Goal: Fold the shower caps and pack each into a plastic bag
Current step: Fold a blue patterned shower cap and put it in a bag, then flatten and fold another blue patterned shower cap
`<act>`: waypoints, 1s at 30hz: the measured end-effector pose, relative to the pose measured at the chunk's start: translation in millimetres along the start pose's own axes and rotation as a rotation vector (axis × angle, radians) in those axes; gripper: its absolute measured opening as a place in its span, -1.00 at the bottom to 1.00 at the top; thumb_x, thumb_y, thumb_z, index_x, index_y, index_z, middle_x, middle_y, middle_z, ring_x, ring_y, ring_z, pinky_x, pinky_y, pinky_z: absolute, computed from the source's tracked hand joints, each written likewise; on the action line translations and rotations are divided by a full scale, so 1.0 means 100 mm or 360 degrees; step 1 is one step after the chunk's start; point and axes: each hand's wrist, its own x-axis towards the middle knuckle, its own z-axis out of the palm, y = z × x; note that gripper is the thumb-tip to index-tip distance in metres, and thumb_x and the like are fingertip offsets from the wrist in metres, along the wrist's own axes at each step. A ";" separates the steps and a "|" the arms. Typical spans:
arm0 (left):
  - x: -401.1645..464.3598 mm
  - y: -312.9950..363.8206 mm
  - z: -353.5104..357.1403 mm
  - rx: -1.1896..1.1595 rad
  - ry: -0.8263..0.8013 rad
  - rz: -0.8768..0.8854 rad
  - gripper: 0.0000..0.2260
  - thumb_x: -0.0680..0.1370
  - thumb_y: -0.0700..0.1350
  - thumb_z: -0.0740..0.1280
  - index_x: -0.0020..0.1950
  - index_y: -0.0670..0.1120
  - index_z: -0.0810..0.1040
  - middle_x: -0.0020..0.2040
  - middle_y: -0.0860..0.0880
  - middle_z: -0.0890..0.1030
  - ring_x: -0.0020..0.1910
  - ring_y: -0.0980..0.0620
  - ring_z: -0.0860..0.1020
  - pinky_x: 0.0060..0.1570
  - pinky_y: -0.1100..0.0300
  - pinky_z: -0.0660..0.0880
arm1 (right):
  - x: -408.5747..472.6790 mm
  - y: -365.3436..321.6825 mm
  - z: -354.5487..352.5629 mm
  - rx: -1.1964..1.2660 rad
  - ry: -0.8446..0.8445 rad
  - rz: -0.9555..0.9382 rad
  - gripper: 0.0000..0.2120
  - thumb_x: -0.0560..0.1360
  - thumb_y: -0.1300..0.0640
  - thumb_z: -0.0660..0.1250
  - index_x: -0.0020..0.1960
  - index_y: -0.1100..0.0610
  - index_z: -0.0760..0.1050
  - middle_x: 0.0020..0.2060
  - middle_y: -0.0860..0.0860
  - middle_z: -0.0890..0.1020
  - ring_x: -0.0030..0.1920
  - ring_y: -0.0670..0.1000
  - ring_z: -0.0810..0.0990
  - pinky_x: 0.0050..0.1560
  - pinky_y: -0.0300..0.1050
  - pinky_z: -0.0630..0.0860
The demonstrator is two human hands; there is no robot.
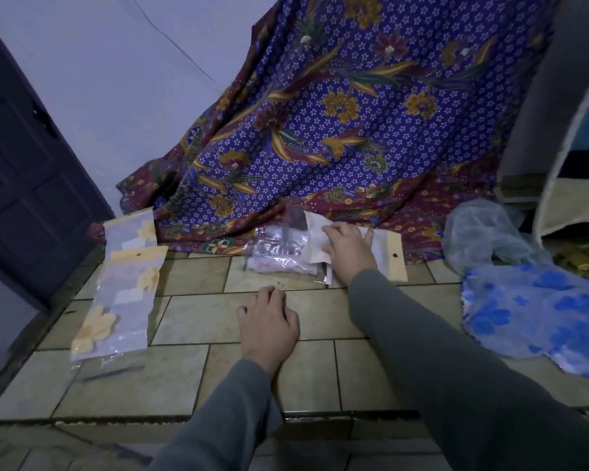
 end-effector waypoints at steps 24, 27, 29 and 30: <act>-0.15 0.90 0.15 -0.0250 -0.0207 0.0195 -0.65 0.53 0.09 0.18 0.29 0.05 0.43 0.30 -0.03 0.39 0.26 -0.07 0.31 0.18 -0.02 0.21 | -1.50 0.70 -0.48 -0.0621 0.0160 0.0518 -0.61 0.32 0.12 0.33 0.15 0.02 0.50 0.21 0.10 0.43 0.22 0.17 0.35 0.15 0.18 0.21; -0.18 0.89 0.22 -0.0155 -0.0185 0.0211 -0.57 0.49 0.14 0.08 0.29 0.05 0.44 0.25 -0.03 0.44 0.23 -0.07 0.34 0.17 -0.03 0.22 | -1.70 0.93 -0.54 -0.0802 -0.0041 0.0623 -0.46 0.42 0.04 0.22 0.38 -0.01 0.24 0.45 0.13 0.14 0.43 0.19 0.08 0.32 0.24 0.06; -0.17 0.88 0.23 -0.0151 -0.0174 0.0206 -0.55 0.47 0.15 0.06 0.29 0.06 0.45 0.25 -0.02 0.44 0.23 -0.07 0.34 0.17 -0.03 0.21 | -1.80 0.99 -0.56 -0.0870 -0.0087 0.0582 -0.48 0.41 0.08 0.24 0.36 0.01 0.28 0.42 0.16 0.22 0.41 0.20 0.12 0.32 0.27 0.10; -0.17 0.88 0.23 -0.0152 -0.0169 0.0211 -0.57 0.49 0.15 0.08 0.30 0.06 0.45 0.25 -0.02 0.44 0.23 -0.07 0.34 0.18 -0.03 0.21 | -1.82 1.01 -0.56 -0.0894 -0.0055 0.0557 -0.52 0.38 0.12 0.27 0.31 0.02 0.37 0.36 0.16 0.32 0.36 0.20 0.18 0.30 0.28 0.16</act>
